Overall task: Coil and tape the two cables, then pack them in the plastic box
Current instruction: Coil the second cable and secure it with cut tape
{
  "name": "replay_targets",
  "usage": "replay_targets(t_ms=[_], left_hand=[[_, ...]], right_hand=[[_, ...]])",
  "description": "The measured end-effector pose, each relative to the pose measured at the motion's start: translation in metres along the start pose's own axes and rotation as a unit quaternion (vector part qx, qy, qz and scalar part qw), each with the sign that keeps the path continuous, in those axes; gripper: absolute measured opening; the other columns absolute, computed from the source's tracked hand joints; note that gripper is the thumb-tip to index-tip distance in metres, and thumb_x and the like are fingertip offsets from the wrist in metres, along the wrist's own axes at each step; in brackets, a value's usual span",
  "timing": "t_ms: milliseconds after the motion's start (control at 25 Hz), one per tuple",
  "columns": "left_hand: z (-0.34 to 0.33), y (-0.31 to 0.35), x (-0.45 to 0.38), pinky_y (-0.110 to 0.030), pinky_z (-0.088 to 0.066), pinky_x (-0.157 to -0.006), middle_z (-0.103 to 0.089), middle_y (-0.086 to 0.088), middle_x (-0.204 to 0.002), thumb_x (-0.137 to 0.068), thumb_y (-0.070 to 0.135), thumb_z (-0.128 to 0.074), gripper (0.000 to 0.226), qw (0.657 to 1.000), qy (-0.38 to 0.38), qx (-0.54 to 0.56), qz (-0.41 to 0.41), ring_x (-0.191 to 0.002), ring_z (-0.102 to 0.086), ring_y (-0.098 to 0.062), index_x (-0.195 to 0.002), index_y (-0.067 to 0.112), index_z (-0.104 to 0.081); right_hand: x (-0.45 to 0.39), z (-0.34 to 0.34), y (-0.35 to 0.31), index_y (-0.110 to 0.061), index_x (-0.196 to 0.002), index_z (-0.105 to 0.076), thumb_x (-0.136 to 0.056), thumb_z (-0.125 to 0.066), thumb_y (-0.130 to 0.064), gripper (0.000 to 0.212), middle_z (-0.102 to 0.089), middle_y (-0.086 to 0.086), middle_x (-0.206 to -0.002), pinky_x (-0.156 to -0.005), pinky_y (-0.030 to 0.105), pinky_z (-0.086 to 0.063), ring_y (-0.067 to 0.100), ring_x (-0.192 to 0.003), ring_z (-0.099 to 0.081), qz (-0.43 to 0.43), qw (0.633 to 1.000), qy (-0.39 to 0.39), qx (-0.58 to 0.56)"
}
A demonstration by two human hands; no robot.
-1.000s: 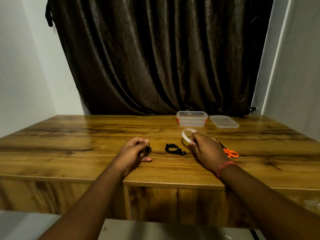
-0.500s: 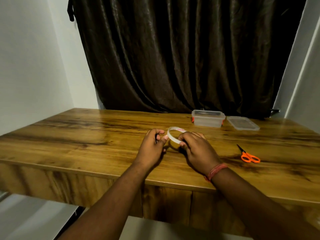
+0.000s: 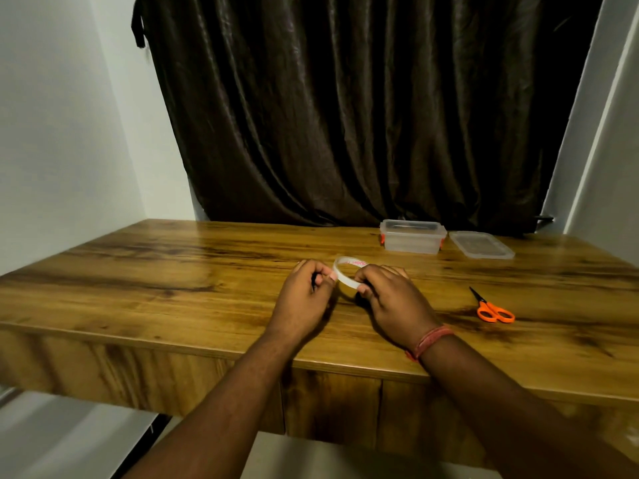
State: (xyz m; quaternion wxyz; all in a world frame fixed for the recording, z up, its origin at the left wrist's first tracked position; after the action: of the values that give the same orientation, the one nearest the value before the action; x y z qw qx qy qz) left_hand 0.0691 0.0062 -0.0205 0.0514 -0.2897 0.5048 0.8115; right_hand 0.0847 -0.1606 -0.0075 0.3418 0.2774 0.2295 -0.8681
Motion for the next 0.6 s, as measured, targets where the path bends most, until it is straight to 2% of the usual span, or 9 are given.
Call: replay_targets(t_ms=[160,320,440,520,600], left_hand=[[0.000,0.003,0.002,-0.036,-0.056,-0.071,-0.059,0.003,-0.098,-0.096,0.025,-0.056,0.006,1.000,-0.004,-0.016,0.010,-0.082,-0.062,-0.017,-0.092,0.025,-0.060],[-0.001,0.000,0.003,-0.035,-0.055,-0.063,-0.063,-0.005,-0.096,-0.098,0.022,-0.052,0.011,0.998,-0.009,0.041,0.055,-0.071,-0.062,-0.017,-0.090,0.024,-0.059],[-0.004,-0.007,0.004,-0.039,-0.051,-0.061,-0.061,-0.009,-0.089,-0.099,0.020,-0.051,0.015,0.984,-0.028,0.132,0.115,-0.068,-0.058,-0.022,-0.087,0.024,-0.059],[-0.005,-0.010,0.003,-0.039,-0.053,-0.060,-0.054,-0.011,-0.081,-0.100,0.016,-0.049,0.016,0.965,-0.032,0.207,0.156,-0.068,-0.056,-0.026,-0.086,0.019,-0.058],[-0.003,-0.008,0.002,-0.037,-0.057,-0.059,-0.049,-0.009,-0.072,-0.101,0.012,-0.046,0.018,0.945,-0.037,0.264,0.187,-0.060,-0.055,-0.022,-0.087,0.015,-0.056]], right_hand=[[0.000,0.001,-0.002,-0.025,-0.100,-0.054,-0.097,-0.053,-0.020,0.006,-0.062,-0.008,-0.098,-0.077,0.025,-0.029,0.014,-0.092,-0.049,0.001,1.000,-0.001,-0.001],[0.001,0.003,-0.002,-0.023,-0.101,-0.056,-0.098,-0.050,-0.022,0.006,-0.061,-0.007,-0.100,-0.077,0.026,-0.031,0.013,-0.094,-0.048,-0.010,0.999,0.008,-0.030],[0.002,0.007,0.001,-0.022,-0.096,-0.054,-0.099,-0.049,-0.026,0.006,-0.058,-0.008,-0.090,-0.071,0.030,-0.040,0.011,-0.086,-0.051,-0.027,0.994,0.032,-0.104],[0.003,0.010,0.004,-0.022,-0.091,-0.053,-0.097,-0.052,-0.027,0.009,-0.056,-0.008,-0.082,-0.066,0.027,-0.041,0.007,-0.078,-0.052,-0.042,0.987,0.052,-0.148],[0.003,0.012,0.007,-0.022,-0.086,-0.052,-0.096,-0.053,-0.031,0.013,-0.056,-0.008,-0.077,-0.061,0.022,-0.038,0.006,-0.074,-0.052,-0.051,0.982,0.071,-0.169]])
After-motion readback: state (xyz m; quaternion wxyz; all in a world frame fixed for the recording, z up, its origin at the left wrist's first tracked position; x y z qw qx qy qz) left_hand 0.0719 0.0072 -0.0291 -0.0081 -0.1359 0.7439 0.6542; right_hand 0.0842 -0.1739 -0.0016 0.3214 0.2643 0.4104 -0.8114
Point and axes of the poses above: each hand's wrist, its own x-axis away from the middle knuckle, its own z-axis out of the back of the hand, y = z × x, the point moved 5 cm from there along -x, towards the middle knuckle
